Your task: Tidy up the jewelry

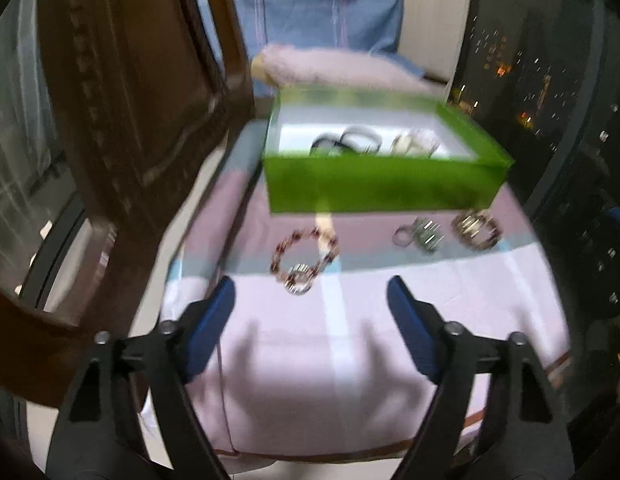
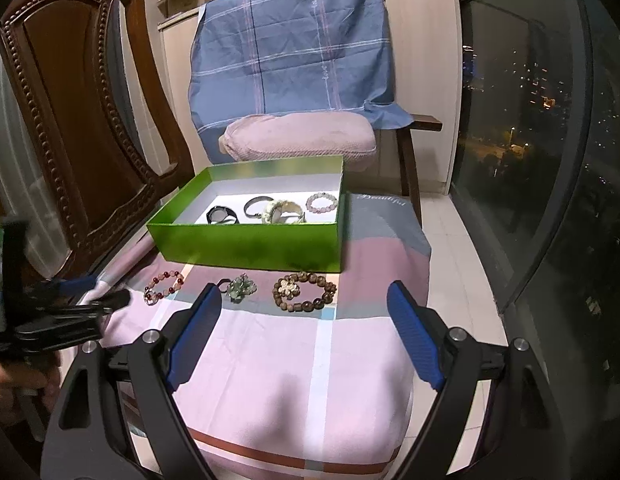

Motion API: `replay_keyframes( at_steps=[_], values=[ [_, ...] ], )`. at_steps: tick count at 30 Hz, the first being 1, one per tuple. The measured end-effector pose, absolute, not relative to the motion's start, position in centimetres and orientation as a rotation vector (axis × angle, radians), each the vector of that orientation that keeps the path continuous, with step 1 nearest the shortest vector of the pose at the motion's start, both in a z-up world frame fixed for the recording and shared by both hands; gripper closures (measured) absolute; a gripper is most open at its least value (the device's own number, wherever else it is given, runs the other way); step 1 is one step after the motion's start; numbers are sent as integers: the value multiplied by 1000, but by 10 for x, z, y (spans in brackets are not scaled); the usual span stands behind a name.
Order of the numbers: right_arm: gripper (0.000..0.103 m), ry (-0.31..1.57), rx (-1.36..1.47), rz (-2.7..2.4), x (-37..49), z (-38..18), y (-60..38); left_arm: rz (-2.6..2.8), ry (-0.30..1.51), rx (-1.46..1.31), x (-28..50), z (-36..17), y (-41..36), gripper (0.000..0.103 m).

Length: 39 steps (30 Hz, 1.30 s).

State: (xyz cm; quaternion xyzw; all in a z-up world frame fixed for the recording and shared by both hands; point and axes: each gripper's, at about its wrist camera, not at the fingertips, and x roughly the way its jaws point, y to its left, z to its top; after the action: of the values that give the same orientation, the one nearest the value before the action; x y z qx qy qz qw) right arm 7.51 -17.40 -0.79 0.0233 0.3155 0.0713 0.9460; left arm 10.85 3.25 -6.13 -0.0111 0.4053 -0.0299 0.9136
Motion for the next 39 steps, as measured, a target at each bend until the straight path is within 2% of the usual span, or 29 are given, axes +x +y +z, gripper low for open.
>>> replay_keyframes(
  at_steps=[9,13,18,20,22,23,28,36,39],
  values=[
    [20,657,42,165,77,-10,-168,-35,915,-21,137,-92,36,38],
    [20,661,39,171,78,-12,-165,-16,951,-31,146,-103,38,46],
    [20,666,36,175,80,-14,-163,0,947,-43,150,-105,40,51],
    [20,671,34,175,80,-15,-162,-1,944,-44,150,-105,41,57],
    [20,676,31,174,81,-17,-162,-13,941,-52,147,-104,42,79],
    [20,677,31,174,81,-17,-161,-25,944,-65,145,-103,44,82],
    [20,692,19,177,85,-22,-159,-60,918,-69,141,-95,42,82],
    [20,736,-13,187,99,-41,-143,-137,703,-12,99,-39,32,82],
    [20,753,-30,206,113,-49,-129,-140,679,-1,94,-30,32,82]
  ],
)
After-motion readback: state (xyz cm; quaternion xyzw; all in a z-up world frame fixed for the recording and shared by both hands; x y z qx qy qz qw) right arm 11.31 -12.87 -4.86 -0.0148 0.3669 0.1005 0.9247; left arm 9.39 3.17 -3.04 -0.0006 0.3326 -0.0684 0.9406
